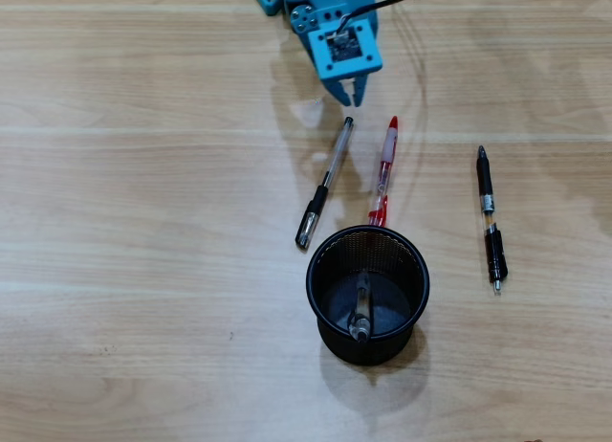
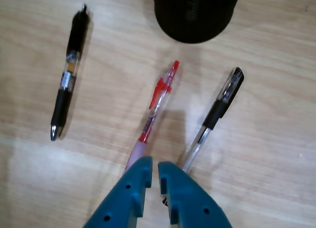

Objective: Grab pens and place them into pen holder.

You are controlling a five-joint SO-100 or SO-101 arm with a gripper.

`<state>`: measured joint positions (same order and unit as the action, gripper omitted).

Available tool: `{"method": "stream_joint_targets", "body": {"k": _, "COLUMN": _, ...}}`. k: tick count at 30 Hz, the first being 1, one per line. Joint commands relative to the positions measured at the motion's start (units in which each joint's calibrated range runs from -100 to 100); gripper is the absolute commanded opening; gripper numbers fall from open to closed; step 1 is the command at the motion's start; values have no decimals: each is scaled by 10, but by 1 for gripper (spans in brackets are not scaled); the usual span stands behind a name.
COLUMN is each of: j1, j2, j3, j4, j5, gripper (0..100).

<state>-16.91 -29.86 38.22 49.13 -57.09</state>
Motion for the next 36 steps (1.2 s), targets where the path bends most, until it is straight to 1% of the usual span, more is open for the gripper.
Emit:
{"method": "stream_joint_targets", "body": {"k": 1, "j1": -6, "j2": 9, "j3": -9, "j4": -34, "j5": -42, "gripper": 2}}
{"method": "stream_joint_targets", "body": {"k": 5, "j1": -6, "j2": 21, "j3": -9, "j4": -33, "j5": -79, "gripper": 2}}
{"method": "stream_joint_targets", "body": {"k": 9, "j1": -6, "j2": 49, "j3": -15, "j4": -33, "j5": -104, "gripper": 2}}
{"method": "stream_joint_targets", "body": {"k": 15, "j1": 2, "j2": 129, "j3": -75, "j4": -26, "j5": -105, "gripper": 2}}
{"method": "stream_joint_targets", "body": {"k": 19, "j1": 11, "j2": 166, "j3": -87, "j4": -25, "j5": -105, "gripper": 2}}
{"method": "stream_joint_targets", "body": {"k": 20, "j1": 13, "j2": 172, "j3": -87, "j4": -24, "j5": -105, "gripper": 3}}
{"method": "stream_joint_targets", "body": {"k": 26, "j1": 33, "j2": 212, "j3": -136, "j4": 45, "j5": -102, "gripper": 14}}
{"method": "stream_joint_targets", "body": {"k": 36, "j1": 34, "j2": 310, "j3": -212, "j4": 45, "j5": -102, "gripper": 15}}
